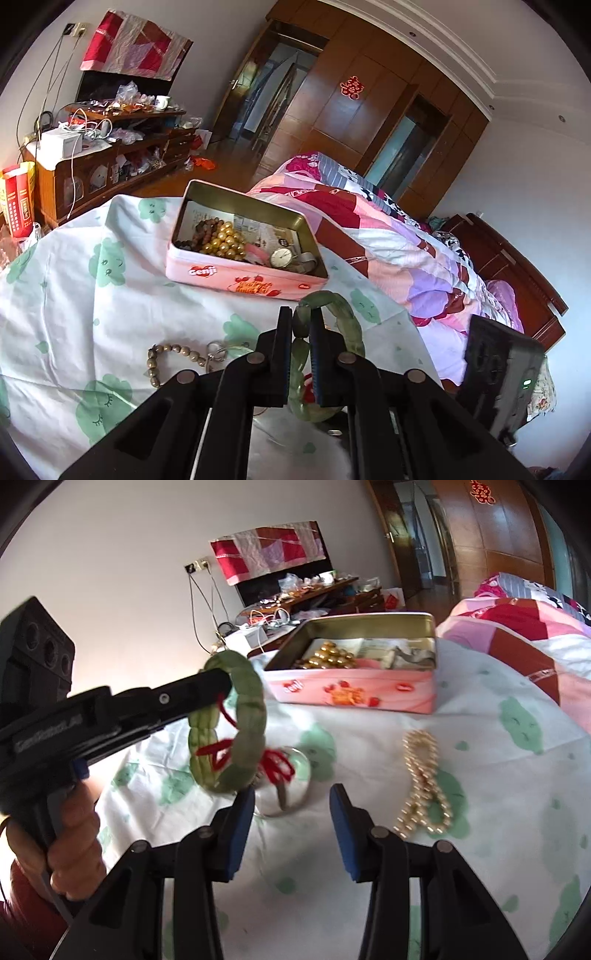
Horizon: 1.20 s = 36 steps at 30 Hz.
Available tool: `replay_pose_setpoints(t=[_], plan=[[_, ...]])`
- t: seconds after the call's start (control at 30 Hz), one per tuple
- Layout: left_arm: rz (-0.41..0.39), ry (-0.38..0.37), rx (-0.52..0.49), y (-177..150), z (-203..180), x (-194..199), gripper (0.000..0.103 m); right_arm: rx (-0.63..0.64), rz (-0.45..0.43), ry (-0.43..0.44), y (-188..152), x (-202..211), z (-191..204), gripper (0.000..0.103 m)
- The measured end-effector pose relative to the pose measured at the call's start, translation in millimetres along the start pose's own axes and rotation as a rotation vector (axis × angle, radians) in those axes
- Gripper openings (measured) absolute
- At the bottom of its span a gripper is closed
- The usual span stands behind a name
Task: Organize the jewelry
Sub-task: 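Carry jade bangle in left tool while right tool carries pearls into tin, open both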
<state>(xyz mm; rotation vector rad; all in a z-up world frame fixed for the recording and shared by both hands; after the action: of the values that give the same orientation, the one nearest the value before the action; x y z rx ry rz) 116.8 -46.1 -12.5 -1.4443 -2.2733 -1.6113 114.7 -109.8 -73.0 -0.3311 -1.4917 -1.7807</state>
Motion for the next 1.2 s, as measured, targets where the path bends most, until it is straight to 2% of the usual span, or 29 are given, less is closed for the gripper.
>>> replay_pose_setpoints(t=[0.03, 0.1, 0.13, 0.17, 0.23, 0.33, 0.5, 0.8, 1.03, 1.2], plan=[[-0.002, 0.000, -0.003, 0.8, -0.8, 0.7, 0.008, 0.007, 0.000, 0.004, 2.0, -4.8, 3.0, 0.046], [0.000, 0.000, -0.003, 1.2, -0.6, 1.0, 0.008, 0.002, 0.000, 0.028, 2.4, -10.2, 6.0, 0.037], [0.001, 0.009, -0.004, 1.0, 0.7, 0.8, 0.008, -0.003, 0.004, 0.045, 3.0, -12.9, 6.8, 0.018], [-0.001, 0.032, -0.011, 0.9, 3.2, 0.7, 0.008, -0.007, 0.007, 0.042, 3.1, -14.1, 4.8, 0.009], [-0.009, 0.074, -0.017, 1.2, 11.2, 1.9, 0.008, -0.010, -0.006, 0.011, 3.6, -13.1, 1.7, 0.009], [-0.013, 0.097, 0.016, 2.2, 26.2, 3.2, 0.008, -0.034, -0.053, -0.040, 6.8, -2.9, -8.3, 0.008], [-0.024, 0.114, 0.043, 3.0, 38.2, 4.9, 0.008, -0.133, -0.056, -0.062, 8.1, -0.2, -35.9, 0.008], [-0.052, 0.158, 0.104, 8.9, 63.4, 7.0, 0.008, -0.167, -0.104, -0.150, 14.7, 13.7, -53.6, 0.008], [-0.045, 0.171, 0.079, 19.1, 64.7, -1.5, 0.008, -0.179, -0.134, -0.138, 31.8, 22.9, -61.1, 0.008], [-0.062, 0.162, 0.046, 45.2, 56.3, -17.6, 0.008, -0.167, -0.187, -0.105, 69.2, 21.9, -56.7, 0.008]])
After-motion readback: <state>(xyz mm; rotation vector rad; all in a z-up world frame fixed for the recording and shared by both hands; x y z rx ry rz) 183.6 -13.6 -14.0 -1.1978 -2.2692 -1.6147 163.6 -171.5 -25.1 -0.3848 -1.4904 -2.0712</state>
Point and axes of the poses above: each gripper's, at about its wrist camera, not at the fingertips, and x roughly against the way its jaws point, z to its left, y to its top, the point moved 7 cm from there along -x, roughly the way its jaws point, and after that the axes turned 1 degree about -y, right-handed, at the moved point
